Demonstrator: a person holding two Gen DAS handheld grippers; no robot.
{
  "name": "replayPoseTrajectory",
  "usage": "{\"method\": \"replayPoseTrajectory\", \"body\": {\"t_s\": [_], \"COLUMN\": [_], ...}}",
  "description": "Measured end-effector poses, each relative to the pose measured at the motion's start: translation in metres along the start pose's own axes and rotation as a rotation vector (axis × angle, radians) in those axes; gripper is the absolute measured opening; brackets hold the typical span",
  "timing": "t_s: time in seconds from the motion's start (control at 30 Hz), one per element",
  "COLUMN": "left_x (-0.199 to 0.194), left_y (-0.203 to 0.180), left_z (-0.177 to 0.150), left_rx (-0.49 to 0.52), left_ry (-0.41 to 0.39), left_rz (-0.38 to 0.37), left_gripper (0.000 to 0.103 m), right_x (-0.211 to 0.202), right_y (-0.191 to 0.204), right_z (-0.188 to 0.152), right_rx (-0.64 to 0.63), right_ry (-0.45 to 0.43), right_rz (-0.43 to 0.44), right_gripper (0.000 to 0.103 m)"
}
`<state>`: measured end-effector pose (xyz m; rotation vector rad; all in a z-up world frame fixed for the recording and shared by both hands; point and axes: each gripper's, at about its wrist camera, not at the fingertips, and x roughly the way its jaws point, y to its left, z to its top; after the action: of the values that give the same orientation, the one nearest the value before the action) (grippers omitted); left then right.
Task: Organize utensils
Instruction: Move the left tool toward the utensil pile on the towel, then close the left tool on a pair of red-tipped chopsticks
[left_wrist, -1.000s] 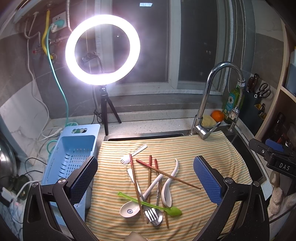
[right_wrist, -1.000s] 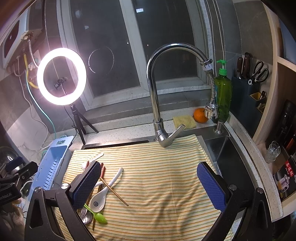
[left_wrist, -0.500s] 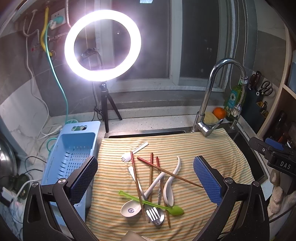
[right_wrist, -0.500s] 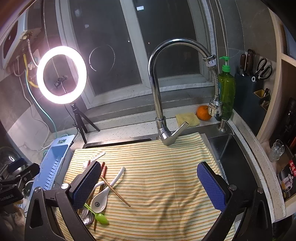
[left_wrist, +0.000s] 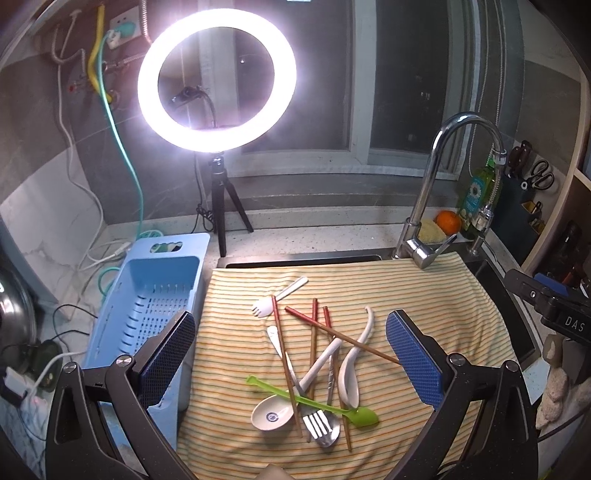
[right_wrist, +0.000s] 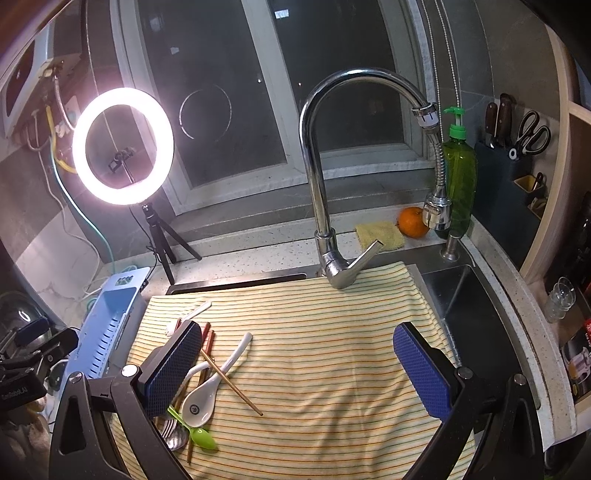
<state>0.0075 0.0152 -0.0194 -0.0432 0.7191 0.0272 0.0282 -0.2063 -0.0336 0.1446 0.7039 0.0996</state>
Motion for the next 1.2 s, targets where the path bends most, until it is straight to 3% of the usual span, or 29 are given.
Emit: {"method": "replayPoseTrajectory", "body": {"t_s": [0.17, 0.4, 0.57, 0.7, 0.87, 1.0, 1.1, 1.2], "left_x": [0.009, 0.016, 0.018, 0.022, 0.025, 0.036, 0.052, 0.068], "left_y": [0.022, 0.052, 0.063, 0.062, 0.064, 0.061, 0.057, 0.051], "left_z": [-0.009, -0.031, -0.050, -0.063, -0.071, -0.069, -0.063, -0.057], "left_rx": [-0.081, -0.141, -0.180, -0.188, -0.218, -0.213, -0.188, -0.152], "left_ry": [0.045, 0.136, 0.152, 0.170, 0.187, 0.206, 0.232, 0.245], "left_rz": [-0.005, 0.051, 0.056, 0.044, 0.013, -0.037, -0.074, -0.116], "left_gripper": [0.102, 0.102, 0.101, 0.096, 0.092, 0.082, 0.060, 0.052], "right_x": [0.007, 0.034, 0.051, 0.073, 0.099, 0.128, 0.145, 0.160], "right_y": [-0.003, 0.002, 0.016, 0.036, 0.054, 0.072, 0.085, 0.098], "right_z": [-0.004, -0.006, -0.008, -0.005, -0.004, -0.007, -0.010, -0.017], "right_rx": [0.014, -0.004, -0.033, -0.046, -0.072, -0.123, -0.180, -0.246], "right_ry": [-0.006, 0.110, 0.164, 0.236, 0.297, 0.394, 0.455, 0.495], "right_rz": [0.057, 0.112, 0.183, 0.278, 0.313, 0.344, 0.360, 0.362], "right_gripper": [0.102, 0.102, 0.101, 0.088, 0.069, 0.052, 0.041, 0.035]}}
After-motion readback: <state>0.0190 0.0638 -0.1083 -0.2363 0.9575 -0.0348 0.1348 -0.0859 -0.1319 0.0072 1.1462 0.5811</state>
